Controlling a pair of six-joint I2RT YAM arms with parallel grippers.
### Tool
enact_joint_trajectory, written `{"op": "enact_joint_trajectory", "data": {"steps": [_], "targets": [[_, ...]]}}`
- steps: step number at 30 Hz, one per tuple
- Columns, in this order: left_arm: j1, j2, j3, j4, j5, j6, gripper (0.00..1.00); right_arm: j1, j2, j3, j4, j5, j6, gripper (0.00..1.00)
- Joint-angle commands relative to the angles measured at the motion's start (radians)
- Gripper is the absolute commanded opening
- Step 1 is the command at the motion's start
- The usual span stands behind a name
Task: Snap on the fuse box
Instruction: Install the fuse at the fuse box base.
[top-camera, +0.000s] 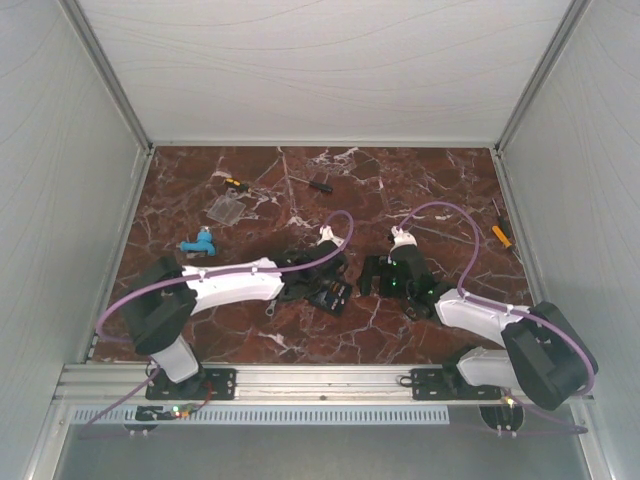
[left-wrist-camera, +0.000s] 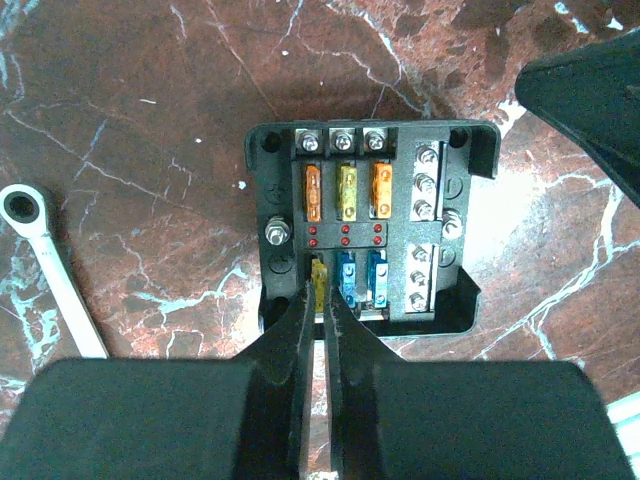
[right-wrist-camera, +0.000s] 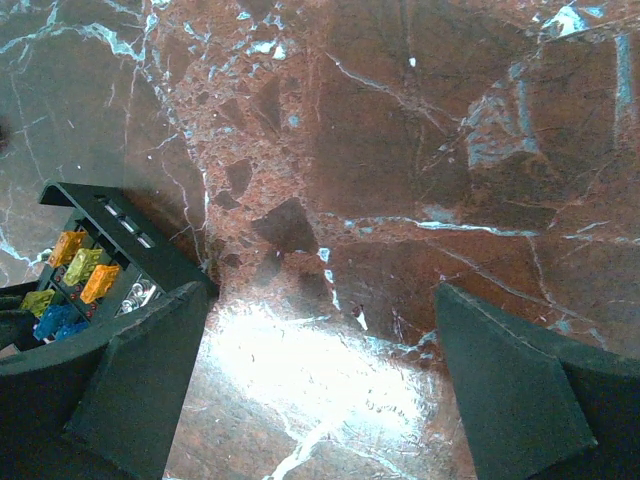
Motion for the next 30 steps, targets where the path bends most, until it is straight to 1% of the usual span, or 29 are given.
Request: {"op": "enact_joint_trajectory", "data": {"steps": [1,6,11,18,23,26,30], "targets": [[0.030,0.041,0.019,-0.068,0.041,0.061,0.00,-0.004,0.017,0.010,0.006,-0.013,-0.006,0.95],[0.064,0.035,-0.008,-0.068,0.070,0.048,0.00,-0.005,0.011,0.005,0.015,-0.033,-0.013,0.95],[0.065,0.028,-0.025,-0.068,0.083,0.030,0.00,-0.003,0.016,0.003,0.038,-0.078,-0.023,0.93],[0.066,0.078,-0.042,-0.059,0.070,0.019,0.00,-0.004,0.022,0.003,0.046,-0.103,-0.029,0.92],[0.102,0.100,-0.017,-0.048,0.071,0.029,0.00,-0.004,0.033,0.005,0.053,-0.122,-0.033,0.92],[0.106,0.122,-0.014,-0.037,0.075,0.041,0.00,-0.004,0.032,0.005,0.055,-0.125,-0.032,0.91],[0.106,0.126,-0.044,-0.049,0.090,0.019,0.00,-0.004,0.038,0.003,0.061,-0.136,-0.034,0.91]]}}
